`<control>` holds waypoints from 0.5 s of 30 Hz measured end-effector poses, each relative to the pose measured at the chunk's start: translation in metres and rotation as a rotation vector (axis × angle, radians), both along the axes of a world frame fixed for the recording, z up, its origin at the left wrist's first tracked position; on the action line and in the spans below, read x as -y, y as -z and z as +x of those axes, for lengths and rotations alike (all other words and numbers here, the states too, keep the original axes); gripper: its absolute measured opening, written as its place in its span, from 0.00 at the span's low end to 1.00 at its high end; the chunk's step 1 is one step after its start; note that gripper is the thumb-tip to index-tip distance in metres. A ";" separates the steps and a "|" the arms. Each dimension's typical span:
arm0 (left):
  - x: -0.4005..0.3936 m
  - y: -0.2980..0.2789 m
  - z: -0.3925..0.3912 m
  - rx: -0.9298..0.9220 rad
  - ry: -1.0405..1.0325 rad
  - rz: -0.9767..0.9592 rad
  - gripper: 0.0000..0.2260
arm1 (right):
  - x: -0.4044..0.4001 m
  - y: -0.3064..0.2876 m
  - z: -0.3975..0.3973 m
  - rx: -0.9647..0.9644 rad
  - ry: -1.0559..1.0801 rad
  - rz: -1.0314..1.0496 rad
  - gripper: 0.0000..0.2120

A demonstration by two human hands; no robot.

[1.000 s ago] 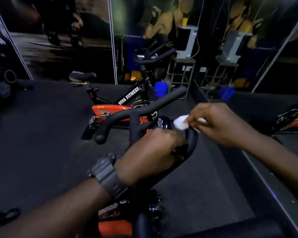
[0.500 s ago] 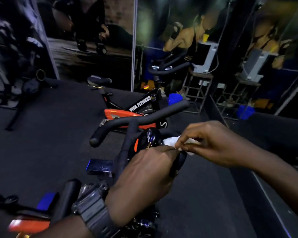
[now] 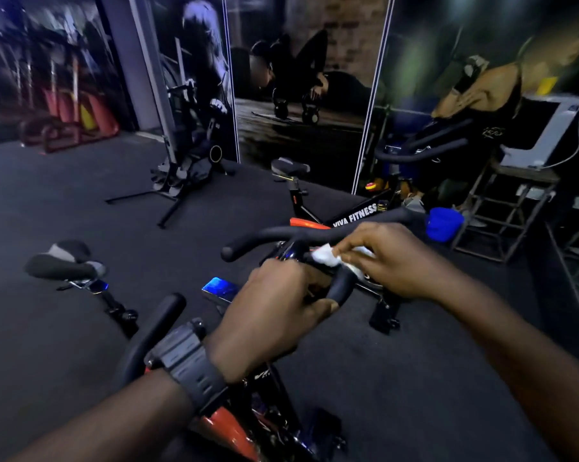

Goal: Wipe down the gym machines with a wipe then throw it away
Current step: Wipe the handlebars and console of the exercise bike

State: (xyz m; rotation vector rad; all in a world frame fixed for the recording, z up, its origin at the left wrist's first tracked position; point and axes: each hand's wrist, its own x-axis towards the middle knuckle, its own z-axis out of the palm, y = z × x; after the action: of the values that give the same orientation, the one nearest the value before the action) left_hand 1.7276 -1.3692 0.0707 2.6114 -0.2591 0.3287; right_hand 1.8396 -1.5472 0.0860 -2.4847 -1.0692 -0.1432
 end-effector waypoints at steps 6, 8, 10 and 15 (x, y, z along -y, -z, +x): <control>0.015 -0.002 0.009 0.056 -0.041 0.101 0.11 | 0.017 0.004 -0.012 -0.059 -0.043 0.051 0.04; 0.017 -0.002 0.009 0.033 -0.071 0.054 0.11 | 0.020 0.005 -0.012 -0.078 -0.098 0.089 0.04; 0.025 -0.004 0.011 -0.001 -0.121 0.065 0.12 | 0.011 0.008 0.010 -0.079 -0.094 0.147 0.05; 0.040 -0.017 0.014 -0.060 -0.246 0.143 0.09 | 0.001 0.017 0.052 -0.046 -0.281 0.129 0.05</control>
State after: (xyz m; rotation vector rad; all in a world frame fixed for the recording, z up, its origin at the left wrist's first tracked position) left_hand 1.7415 -1.4088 0.0873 2.7942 0.0638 0.3250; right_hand 1.8919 -1.5485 0.0693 -2.1880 -1.3317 -0.0675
